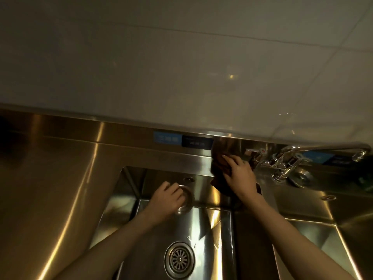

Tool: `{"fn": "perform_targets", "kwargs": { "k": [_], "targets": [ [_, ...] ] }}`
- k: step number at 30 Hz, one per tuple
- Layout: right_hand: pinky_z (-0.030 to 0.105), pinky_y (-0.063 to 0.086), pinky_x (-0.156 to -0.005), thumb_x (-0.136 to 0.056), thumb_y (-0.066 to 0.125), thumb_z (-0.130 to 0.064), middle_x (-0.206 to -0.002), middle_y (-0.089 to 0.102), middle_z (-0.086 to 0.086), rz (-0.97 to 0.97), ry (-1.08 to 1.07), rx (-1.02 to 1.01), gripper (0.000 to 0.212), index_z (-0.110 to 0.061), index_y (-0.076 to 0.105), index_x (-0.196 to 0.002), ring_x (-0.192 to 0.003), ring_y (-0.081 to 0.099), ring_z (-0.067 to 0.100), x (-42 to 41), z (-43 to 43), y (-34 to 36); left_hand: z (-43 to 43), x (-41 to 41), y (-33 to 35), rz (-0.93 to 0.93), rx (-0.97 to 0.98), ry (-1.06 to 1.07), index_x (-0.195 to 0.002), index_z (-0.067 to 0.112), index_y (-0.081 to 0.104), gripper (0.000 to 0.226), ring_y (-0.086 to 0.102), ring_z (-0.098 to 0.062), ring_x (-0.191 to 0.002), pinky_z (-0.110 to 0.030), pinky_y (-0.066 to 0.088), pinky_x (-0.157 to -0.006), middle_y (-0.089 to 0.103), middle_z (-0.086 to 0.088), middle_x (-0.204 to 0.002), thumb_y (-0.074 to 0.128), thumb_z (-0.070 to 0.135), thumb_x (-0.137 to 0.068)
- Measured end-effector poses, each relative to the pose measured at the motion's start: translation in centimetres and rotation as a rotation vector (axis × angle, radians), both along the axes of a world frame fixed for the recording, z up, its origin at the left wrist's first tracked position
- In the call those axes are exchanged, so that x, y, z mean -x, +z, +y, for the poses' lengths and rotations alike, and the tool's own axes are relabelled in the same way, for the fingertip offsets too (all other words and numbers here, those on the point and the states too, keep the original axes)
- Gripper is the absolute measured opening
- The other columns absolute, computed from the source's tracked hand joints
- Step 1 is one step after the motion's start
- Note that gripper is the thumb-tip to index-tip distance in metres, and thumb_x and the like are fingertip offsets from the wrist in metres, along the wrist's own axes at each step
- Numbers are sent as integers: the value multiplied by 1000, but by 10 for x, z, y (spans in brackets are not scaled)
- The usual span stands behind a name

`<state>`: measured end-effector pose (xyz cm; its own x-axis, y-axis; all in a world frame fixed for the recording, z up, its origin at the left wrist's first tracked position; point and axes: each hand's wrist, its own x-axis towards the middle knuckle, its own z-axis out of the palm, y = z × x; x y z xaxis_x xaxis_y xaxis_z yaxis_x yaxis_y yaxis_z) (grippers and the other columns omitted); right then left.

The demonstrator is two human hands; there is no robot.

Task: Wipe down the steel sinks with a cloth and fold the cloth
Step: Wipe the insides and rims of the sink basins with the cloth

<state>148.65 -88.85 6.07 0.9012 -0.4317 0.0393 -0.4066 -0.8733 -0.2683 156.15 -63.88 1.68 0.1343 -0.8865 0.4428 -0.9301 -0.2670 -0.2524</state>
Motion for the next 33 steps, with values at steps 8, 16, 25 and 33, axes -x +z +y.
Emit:
{"fn": "perform_targets", "kwargs": {
  "k": [8,16,25,33],
  "targets": [
    [39,46,-87,-94,45,-46,-133,45,7,179,-77,159,48,-28,42,-139,-110,47,37,-59,60,-8,55,-9,14,271,152,218,-80,21,67,11,44,-20,-82,-33,29,-69,64,2,-80,67,24,-69],
    [39,45,-82,-84,63,-41,-129,50,2,150,266,218,51,-27,51,-131,-109,47,36,-110,140,-10,120,-30,3,407,192,330,-86,25,69,13,48,-14,-89,-31,32,-77,64,9,-89,63,26,-75],
    [37,42,-89,-90,54,-41,-135,45,1,179,91,165,47,-27,47,-134,-114,44,32,-86,108,-11,122,-41,12,413,236,330,-84,26,70,13,45,-12,-89,-28,29,-77,63,12,-86,67,27,-72],
    [35,43,-84,-92,52,-38,-138,42,-1,133,424,254,47,-28,43,-137,-114,40,31,-157,186,-14,128,-43,16,381,216,309,-81,23,70,10,47,-15,-88,-29,30,-74,65,9,-85,66,22,-72]
  ]
}}
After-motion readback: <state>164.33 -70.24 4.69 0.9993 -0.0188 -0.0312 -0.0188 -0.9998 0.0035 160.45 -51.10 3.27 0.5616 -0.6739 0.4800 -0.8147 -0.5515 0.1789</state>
